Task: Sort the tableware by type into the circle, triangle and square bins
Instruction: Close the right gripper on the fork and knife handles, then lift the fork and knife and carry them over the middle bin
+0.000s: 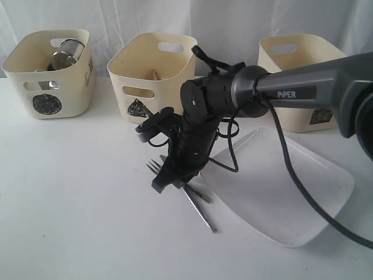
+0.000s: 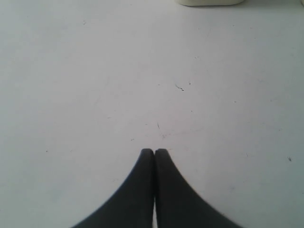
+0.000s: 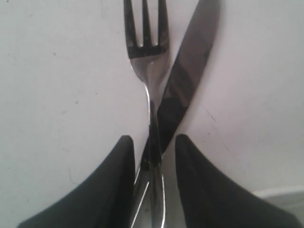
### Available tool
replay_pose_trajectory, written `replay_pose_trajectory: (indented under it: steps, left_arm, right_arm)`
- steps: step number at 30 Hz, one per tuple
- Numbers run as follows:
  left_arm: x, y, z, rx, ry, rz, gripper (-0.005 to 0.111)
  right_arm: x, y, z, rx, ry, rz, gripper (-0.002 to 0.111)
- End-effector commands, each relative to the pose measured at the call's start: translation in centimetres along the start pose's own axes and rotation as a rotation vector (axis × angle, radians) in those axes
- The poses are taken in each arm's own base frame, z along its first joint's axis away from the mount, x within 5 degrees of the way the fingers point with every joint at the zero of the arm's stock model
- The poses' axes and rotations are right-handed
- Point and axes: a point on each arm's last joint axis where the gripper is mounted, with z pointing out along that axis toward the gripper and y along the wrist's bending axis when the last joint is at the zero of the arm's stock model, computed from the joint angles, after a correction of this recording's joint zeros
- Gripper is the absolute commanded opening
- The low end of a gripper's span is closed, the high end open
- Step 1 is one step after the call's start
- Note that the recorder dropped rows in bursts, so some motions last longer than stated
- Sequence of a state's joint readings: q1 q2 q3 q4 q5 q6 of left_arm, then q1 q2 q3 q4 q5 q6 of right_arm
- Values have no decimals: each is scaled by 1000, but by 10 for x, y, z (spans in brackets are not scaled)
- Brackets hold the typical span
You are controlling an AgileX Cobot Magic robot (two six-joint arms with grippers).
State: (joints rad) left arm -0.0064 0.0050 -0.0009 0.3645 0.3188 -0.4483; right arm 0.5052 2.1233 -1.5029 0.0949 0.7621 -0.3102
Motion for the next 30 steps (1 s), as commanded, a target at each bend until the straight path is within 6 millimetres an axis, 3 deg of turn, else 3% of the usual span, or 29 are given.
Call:
replay_pose_trajectory:
  steps: [1, 9, 14, 18, 27, 30]
  left_arm:
    - [1, 0, 0, 0, 9, 4, 1]
    - [1, 0, 0, 0, 9, 4, 1]
    - [1, 0, 0, 0, 9, 4, 1]
    - [1, 0, 0, 0, 9, 4, 1]
    - [1, 0, 0, 0, 9, 4, 1]
    - [1, 0, 0, 0, 9, 4, 1]
  right_arm:
    - [2, 0, 5, 1, 13, 2, 29]
    - [10, 1, 22, -22, 90, 2, 25]
    - [9, 0, 22, -17, 74, 2, 0]
    - [7, 0, 22, -15, 58, 15, 0]
    - [-10, -2, -12, 29, -106, 35, 0]
    - [-11, -3, -13, 32, -117, 37, 0]
